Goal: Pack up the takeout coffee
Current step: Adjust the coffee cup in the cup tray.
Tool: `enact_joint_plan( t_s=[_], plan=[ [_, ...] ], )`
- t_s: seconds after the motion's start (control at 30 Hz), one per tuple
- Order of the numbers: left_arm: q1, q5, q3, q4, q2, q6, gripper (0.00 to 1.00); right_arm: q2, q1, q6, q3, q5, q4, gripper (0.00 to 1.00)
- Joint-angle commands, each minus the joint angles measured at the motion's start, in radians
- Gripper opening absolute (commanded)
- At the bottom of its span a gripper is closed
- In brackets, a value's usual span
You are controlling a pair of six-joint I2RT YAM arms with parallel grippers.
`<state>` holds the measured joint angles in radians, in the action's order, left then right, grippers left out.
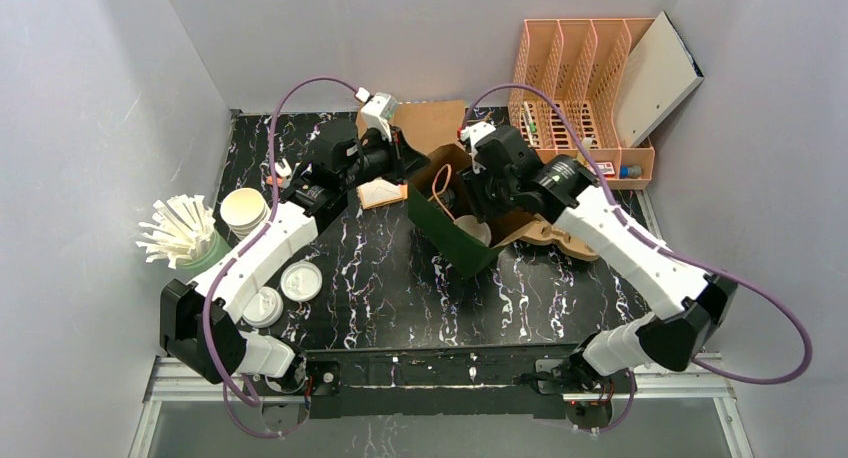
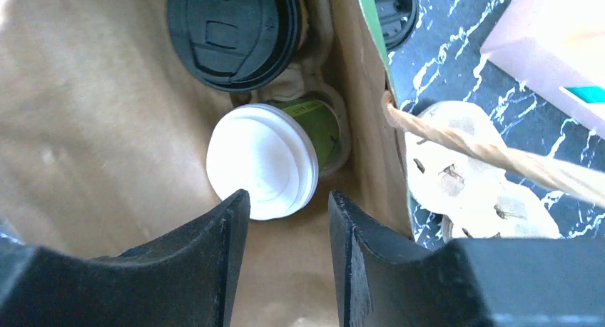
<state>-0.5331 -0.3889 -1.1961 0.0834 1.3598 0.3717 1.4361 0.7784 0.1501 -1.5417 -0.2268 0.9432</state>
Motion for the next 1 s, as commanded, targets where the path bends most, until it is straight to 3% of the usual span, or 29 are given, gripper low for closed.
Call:
enact_joint_plan(
  t_s=[0.0,0.47,0.67,0.83,0.97],
  plan=[
    [-0.001,-0.011,-0.063,0.07,-0.039,-0.04,0.0,-0.081,-0.002,-0.027,0.016,0.073,-0.07,0.52],
    [-0.001,-0.028,-0.106,0.089,-0.024,-0.062,0.0,-0.16,0.022,0.052,0.196,0.142,-0.062,0.34],
    [-0.001,-0.029,-0.086,0.081,-0.038,-0.062,0.0,-0.172,0.027,0.046,0.188,0.126,-0.084,0.34],
    [-0.001,-0.029,-0.066,0.085,-0.048,-0.055,0.0,-0.188,0.027,0.035,0.179,0.115,-0.113,0.4],
    [-0.001,-0.038,-0.063,0.088,-0.044,-0.05,0.0,-0.143,0.028,0.033,0.138,0.069,-0.137,0.35]
  ],
)
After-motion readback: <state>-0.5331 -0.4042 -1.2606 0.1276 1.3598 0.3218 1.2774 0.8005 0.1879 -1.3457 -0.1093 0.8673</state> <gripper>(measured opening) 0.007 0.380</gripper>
